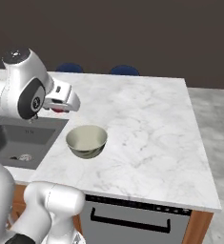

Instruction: Pick the onions from the cabinet and place them in one bowl. Pick the avocado from the sink and place it in the other bowl.

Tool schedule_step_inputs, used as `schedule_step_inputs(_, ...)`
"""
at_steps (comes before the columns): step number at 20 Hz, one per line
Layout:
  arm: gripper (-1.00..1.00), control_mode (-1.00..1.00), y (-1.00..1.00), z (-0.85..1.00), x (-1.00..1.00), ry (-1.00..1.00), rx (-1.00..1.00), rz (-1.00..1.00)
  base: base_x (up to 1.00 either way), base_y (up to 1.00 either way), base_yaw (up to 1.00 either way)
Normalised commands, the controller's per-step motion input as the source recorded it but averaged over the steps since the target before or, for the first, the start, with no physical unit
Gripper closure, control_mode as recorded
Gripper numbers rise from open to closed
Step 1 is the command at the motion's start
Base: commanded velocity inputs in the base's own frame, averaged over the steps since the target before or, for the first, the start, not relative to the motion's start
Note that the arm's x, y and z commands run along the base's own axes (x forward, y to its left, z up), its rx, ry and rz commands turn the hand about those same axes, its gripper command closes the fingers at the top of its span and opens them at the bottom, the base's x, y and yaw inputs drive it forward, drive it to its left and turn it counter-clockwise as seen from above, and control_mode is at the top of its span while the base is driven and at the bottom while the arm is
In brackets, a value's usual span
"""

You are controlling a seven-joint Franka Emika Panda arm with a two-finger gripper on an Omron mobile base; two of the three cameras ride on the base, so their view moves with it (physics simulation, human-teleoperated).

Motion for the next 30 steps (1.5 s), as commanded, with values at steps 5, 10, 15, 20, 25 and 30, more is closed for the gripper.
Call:
schedule_step_inputs(5,1.00,-1.00,0.00,-0.10,0.39,0.10,0.00,0.04,0.00,0.00,0.00)
schedule_step_inputs(10,1.00,-1.00,0.00,-0.20,0.11,0.09,0.00,0.05,0.00,0.00,0.00)
schedule_step_inputs(15,1.00,-1.00,0.01,-0.29,0.10,0.06,0.00,0.02,0.00,0.00,0.00)
schedule_step_inputs(20,1.00,-1.00,0.08,-0.42,0.03,0.03,0.00,0.00,0.00,0.00,0.00)
schedule_step_inputs(25,1.00,-1.00,0.02,-0.37,0.00,0.02,0.00,0.00,0.00,0.00,0.00)
schedule_step_inputs(30,1.00,-1.00,0.00,-0.21,0.26,0.00,0.00,0.00,0.00,0.00,0.00)
